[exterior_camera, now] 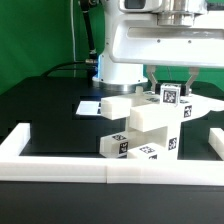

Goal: Assemble chair

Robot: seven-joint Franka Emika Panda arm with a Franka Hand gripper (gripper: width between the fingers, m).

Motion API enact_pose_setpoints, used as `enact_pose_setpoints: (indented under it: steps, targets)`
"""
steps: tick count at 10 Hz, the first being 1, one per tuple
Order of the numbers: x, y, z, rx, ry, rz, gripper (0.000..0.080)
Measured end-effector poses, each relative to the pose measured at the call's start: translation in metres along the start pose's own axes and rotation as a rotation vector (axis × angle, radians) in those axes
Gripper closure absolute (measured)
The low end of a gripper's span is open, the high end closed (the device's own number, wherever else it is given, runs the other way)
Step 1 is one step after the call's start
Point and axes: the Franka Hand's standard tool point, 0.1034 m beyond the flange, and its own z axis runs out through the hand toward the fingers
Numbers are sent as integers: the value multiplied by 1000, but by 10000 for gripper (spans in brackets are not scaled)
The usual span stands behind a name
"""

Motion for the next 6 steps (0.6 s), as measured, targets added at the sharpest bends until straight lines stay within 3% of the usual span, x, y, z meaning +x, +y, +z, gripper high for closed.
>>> enact_pose_setpoints:
  steps: [6]
  targets:
    - [-1, -2, 0, 8, -4, 396, 512]
